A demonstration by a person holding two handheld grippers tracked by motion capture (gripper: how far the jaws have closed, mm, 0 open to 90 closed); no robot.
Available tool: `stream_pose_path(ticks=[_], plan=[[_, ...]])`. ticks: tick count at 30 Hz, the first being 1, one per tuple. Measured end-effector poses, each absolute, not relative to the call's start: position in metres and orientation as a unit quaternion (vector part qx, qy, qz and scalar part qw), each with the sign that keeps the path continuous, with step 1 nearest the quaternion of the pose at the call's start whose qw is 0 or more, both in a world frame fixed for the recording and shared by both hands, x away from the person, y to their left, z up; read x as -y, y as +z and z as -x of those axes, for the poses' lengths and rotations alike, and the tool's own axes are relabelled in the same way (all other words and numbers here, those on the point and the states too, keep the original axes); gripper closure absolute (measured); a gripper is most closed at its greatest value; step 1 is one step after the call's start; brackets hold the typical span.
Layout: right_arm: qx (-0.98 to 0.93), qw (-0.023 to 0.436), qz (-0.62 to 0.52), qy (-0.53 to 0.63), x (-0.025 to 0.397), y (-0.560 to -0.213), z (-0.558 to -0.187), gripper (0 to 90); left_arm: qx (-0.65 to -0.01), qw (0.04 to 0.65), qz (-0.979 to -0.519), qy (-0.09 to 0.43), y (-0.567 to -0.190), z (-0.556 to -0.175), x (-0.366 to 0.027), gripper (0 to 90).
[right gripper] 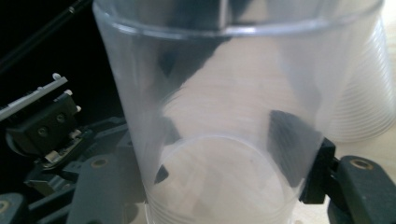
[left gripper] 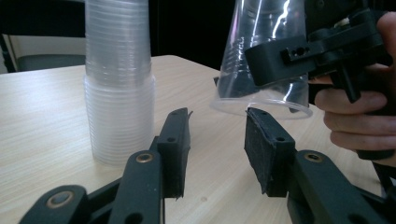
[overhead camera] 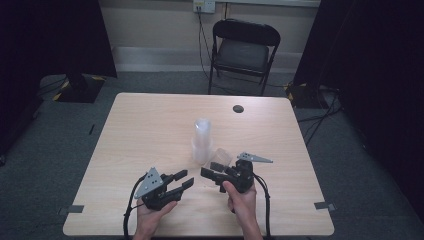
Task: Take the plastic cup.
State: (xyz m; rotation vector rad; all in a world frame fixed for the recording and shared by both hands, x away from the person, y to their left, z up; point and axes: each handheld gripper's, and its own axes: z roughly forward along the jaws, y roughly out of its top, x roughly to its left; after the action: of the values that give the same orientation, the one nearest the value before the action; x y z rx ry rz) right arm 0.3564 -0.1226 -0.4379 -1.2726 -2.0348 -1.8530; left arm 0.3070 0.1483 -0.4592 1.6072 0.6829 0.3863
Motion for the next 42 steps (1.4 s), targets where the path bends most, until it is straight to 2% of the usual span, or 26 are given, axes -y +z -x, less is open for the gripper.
stream_pose_path(ticks=[10, 15, 24, 34, 38, 42], plan=[[0.652, 0.137, 0.416, -0.619, 0.123, -0.443, -0.353, 36.2, -0.278, 0.629, -0.706, 0.169, -0.463, -0.304, -0.138, 60.5], [0.65, 0.156, 0.424, -0.611, 0.122, -0.45, -0.352, 36.2, -0.273, 0.627, -0.709, 0.172, -0.468, -0.305, -0.133, 60.2], [0.645, 0.179, 0.419, -0.613, 0.117, -0.452, -0.347, 35.8, -0.278, 0.645, -0.689, 0.177, -0.473, -0.309, -0.123, 61.7], [0.63, 0.229, 0.409, -0.619, 0.114, -0.452, -0.345, 35.7, -0.275, 0.66, -0.67, 0.198, -0.467, -0.306, -0.116, 60.6], [0.629, 0.238, 0.407, -0.618, 0.111, -0.452, -0.345, 35.7, -0.278, 0.664, -0.664, 0.203, -0.468, -0.305, -0.111, 62.2], [0.638, 0.237, 0.397, -0.616, 0.107, -0.452, -0.344, 34.2, -0.287, 0.672, -0.652, 0.201, -0.47, -0.303, -0.111, 70.8]])
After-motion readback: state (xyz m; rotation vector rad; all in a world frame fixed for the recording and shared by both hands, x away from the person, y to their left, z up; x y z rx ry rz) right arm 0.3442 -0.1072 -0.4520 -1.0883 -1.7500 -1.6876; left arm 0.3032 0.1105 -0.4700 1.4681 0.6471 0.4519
